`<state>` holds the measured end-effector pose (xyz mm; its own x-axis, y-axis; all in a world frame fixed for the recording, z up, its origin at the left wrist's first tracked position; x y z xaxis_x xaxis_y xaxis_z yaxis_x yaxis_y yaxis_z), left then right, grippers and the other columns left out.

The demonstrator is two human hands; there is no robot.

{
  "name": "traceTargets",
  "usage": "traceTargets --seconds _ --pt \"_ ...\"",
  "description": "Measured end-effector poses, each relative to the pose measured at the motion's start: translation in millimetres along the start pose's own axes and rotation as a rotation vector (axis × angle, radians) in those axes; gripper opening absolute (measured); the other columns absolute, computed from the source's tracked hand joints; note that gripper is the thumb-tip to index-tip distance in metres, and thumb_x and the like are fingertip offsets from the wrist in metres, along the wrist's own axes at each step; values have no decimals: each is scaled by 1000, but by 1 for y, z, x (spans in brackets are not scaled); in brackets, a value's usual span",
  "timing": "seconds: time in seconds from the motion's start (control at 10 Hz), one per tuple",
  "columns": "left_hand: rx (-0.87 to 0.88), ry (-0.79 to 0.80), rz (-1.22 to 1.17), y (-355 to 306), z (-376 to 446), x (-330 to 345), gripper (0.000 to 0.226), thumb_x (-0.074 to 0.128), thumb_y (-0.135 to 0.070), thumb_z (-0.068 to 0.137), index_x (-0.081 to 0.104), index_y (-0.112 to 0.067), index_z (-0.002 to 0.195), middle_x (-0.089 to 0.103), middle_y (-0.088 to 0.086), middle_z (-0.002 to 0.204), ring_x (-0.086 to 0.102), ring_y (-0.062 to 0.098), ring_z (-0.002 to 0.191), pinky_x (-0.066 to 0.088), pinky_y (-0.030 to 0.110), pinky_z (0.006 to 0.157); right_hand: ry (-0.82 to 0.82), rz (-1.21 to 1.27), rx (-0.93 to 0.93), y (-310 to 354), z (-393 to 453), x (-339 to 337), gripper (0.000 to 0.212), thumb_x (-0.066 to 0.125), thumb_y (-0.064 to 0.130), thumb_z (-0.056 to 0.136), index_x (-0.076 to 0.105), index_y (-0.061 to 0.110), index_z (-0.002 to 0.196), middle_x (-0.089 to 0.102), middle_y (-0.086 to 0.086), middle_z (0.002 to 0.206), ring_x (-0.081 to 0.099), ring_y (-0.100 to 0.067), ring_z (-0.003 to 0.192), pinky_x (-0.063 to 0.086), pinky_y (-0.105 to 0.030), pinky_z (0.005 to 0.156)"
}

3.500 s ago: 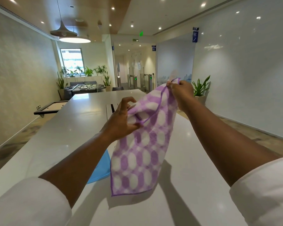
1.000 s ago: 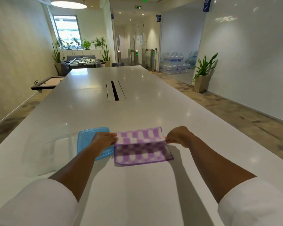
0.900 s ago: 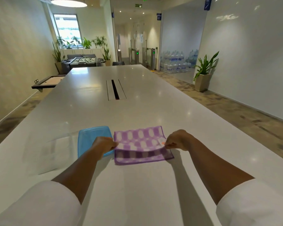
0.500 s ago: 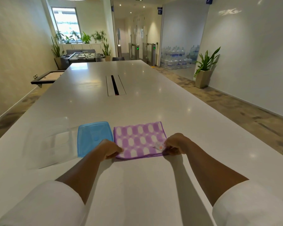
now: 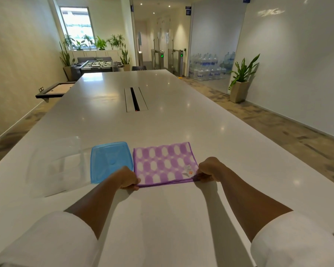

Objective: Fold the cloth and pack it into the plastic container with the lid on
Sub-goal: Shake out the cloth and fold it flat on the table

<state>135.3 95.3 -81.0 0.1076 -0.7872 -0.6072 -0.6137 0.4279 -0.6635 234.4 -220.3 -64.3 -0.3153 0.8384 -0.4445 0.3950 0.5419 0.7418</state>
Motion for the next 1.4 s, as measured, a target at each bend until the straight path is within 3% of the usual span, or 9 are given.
traceTargets --seconds 0.1,0.2,0.4,0.5,0.7,0.9,1.0,1.2,1.4 --pt "72 11 177 -4 -4 1 41 46 -30 102 54 2 125 66 18 108 68 28 93 46 23 70 -17 8 -9 -2 3 -3 9 57 -6 88 60 -4 80 71 -23 90 73 -34 87 58 -47 87" --pt "42 -109 14 8 2 -6 30 62 -15 92 65 10 108 69 13 81 67 17 60 50 17 47 -39 17 -4 -5 3 -3 3 59 -1 89 57 -2 88 70 -24 100 73 -34 91 60 -48 83" --pt "108 -254 296 3 1 -17 34 60 -39 89 61 -6 87 55 2 68 53 15 63 35 25 54 -72 -136 -22 -8 3 -4 13 73 -1 79 63 1 71 68 -12 64 67 -22 56 60 -34 63" --pt "118 -293 328 0 -5 -20 39 69 -42 82 67 -5 91 63 7 78 62 23 77 40 29 61 -142 -264 -70 -5 2 -7 13 73 8 79 62 6 72 68 -11 71 69 -24 63 58 -31 55" --pt "315 -368 369 -20 -22 -19 20 70 -33 83 64 -16 90 64 5 93 63 26 91 45 31 73 -181 -472 -124 5 -6 -9 20 70 22 78 55 13 70 60 -5 72 68 -27 76 59 -35 72" --pt "701 -213 457 -42 -40 9 30 72 -52 77 63 -30 96 52 -7 94 51 11 88 41 25 73 -152 -393 -94 -1 3 -3 11 70 17 81 65 7 82 72 -13 90 73 -28 84 60 -38 78" --pt "730 -160 506 -42 -39 15 37 72 -53 77 64 -32 106 56 -9 100 49 10 96 44 25 80 -152 -336 -99 -1 6 -4 10 68 10 80 61 7 73 71 -16 90 73 -30 83 60 -38 75" --pt "769 -166 640 -53 -40 18 26 61 -43 90 65 -27 110 58 -9 100 57 10 91 44 22 77 -205 -514 -244 17 1 -4 19 68 13 76 56 6 89 62 -12 94 62 -29 88 48 -29 62" --pt "745 -196 735 -59 -37 20 22 53 -38 93 65 -25 106 62 -5 109 59 17 101 39 27 75 -282 -378 -690 67 -25 14 15 68 21 76 62 16 88 63 -4 97 58 -25 97 51 -35 82"
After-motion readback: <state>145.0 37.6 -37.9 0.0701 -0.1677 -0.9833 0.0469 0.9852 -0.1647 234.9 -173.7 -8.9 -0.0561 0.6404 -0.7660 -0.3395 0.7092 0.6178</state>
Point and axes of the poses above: each hand's wrist, its own z-axis towards the middle knuckle, its own x-axis out of the palm, y = z × x, the point moved 10 cm from there along z, towards the middle knuckle
